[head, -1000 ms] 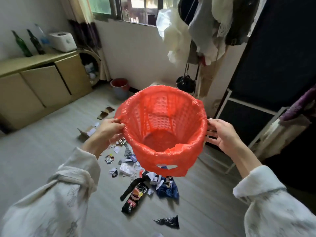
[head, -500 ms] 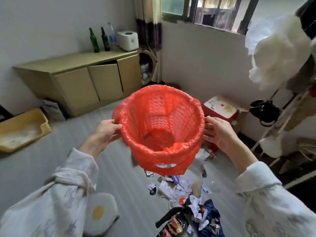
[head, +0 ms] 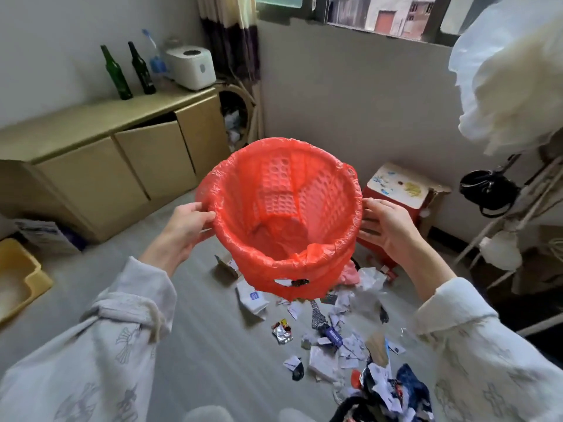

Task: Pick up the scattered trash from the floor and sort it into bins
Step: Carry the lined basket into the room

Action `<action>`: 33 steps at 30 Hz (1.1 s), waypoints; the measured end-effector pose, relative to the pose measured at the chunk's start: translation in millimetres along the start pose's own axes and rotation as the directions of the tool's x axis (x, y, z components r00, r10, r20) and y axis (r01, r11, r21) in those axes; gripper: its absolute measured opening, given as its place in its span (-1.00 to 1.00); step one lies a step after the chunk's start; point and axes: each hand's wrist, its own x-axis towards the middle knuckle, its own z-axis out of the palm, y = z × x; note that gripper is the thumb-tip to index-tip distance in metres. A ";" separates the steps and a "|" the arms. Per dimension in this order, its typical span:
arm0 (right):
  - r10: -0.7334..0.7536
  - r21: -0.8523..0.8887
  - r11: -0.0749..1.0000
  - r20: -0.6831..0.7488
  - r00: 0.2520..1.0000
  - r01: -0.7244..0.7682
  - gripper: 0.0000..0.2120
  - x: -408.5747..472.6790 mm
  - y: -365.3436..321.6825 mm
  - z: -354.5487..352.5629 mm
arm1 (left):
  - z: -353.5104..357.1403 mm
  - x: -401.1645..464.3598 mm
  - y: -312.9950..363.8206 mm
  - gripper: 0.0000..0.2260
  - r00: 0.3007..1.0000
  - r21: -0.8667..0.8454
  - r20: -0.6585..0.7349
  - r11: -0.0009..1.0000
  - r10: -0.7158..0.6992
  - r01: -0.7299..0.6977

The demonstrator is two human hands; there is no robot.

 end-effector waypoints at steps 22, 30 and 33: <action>0.228 -0.097 0.968 -0.055 0.972 -0.232 -0.85 299.3 47.4 140.1 | 19.0 342.7 -61.3 -0.70 0.969 0.041 -0.129 0.975 -0.211 0.218; 0.463 -0.264 0.863 0.076 0.883 -0.430 -0.71 375.4 197.0 274.5 | -74.3 422.2 -228.5 -0.69 0.788 0.031 -0.450 0.875 -0.419 0.483; 0.538 -0.349 0.802 0.069 0.840 -0.484 -0.69 394.4 284.1 324.3 | -108.5 438.3 -307.9 -0.69 0.711 0.048 -0.533 0.823 -0.458 0.566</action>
